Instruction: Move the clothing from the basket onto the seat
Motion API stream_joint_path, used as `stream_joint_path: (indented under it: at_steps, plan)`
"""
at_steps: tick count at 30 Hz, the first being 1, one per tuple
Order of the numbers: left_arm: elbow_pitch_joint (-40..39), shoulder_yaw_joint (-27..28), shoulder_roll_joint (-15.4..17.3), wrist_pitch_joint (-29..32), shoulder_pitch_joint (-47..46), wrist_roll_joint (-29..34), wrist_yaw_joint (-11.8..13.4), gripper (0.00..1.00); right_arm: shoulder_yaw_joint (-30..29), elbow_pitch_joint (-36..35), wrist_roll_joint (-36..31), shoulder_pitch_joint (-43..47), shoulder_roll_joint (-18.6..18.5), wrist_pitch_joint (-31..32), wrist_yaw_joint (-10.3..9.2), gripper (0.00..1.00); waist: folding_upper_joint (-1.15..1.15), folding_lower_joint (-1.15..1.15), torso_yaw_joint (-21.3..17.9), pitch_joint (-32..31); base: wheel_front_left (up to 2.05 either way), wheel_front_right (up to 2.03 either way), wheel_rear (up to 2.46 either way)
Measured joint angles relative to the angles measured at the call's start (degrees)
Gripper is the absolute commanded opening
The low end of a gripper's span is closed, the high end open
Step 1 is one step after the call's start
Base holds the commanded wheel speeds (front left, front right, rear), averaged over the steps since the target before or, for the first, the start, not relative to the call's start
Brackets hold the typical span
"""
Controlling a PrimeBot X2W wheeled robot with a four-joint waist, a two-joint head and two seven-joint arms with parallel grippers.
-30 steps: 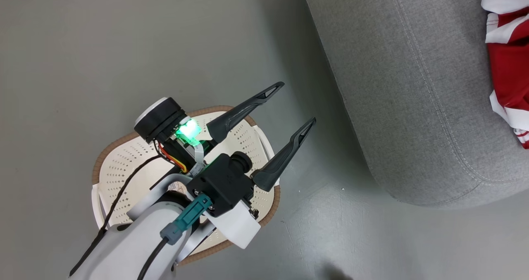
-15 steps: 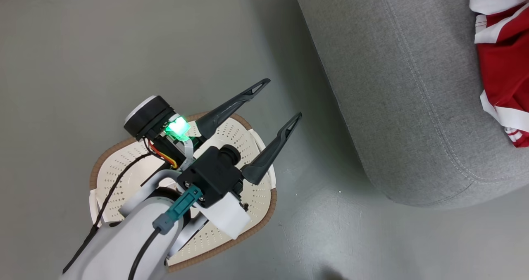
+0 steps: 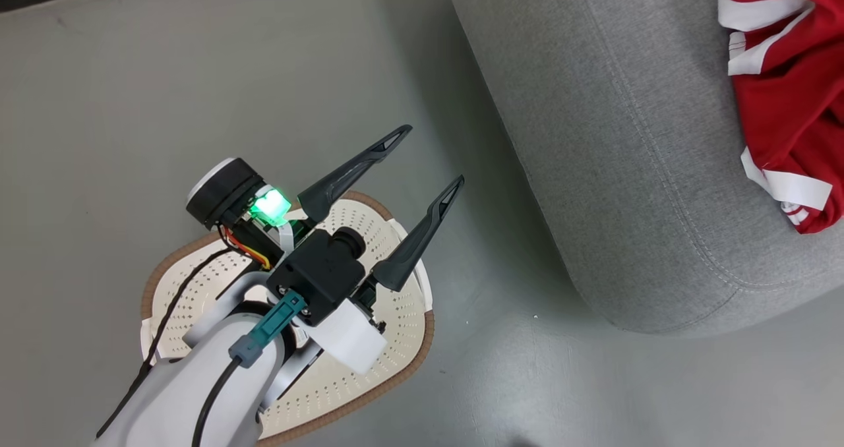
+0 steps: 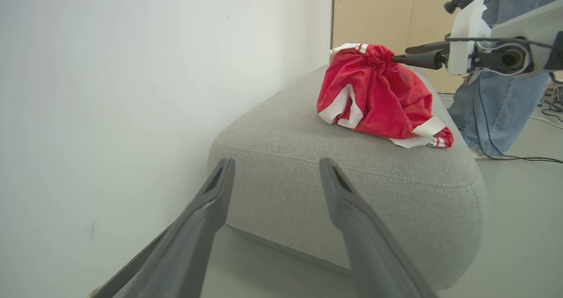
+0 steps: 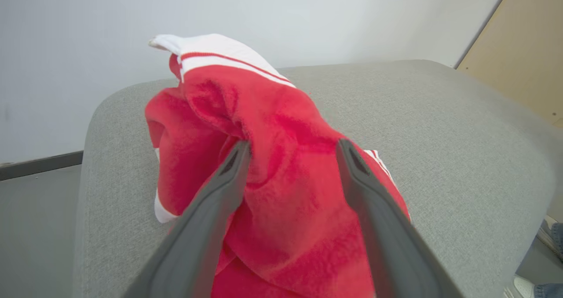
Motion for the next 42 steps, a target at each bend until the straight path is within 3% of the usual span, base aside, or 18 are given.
stream_joint_path:
  at_steps: [17,28,42]
  plan:
    - [3.1,2.0,-0.3,-3.3,2.4,-1.5,2.0,1.00,-1.9,-9.9,-1.2,4.8,-0.2,0.0,0.00,1.00,0.00,0.00,-0.3,-4.2,0.00,0.00,0.00]
    - [6.0,4.6,-0.7,-5.2,5.7,-3.0,4.4,1.00,2.7,-17.5,-4.1,5.6,3.9,0.0,0.00,1.00,0.00,0.00,1.4,-8.3,0.00,0.00,0.00]
    - [8.8,9.1,-2.0,-6.3,11.9,-6.1,8.6,1.00,7.6,-22.2,-7.1,6.9,9.7,-0.1,0.00,1.00,0.00,0.00,5.9,-14.4,0.00,0.00,0.00]
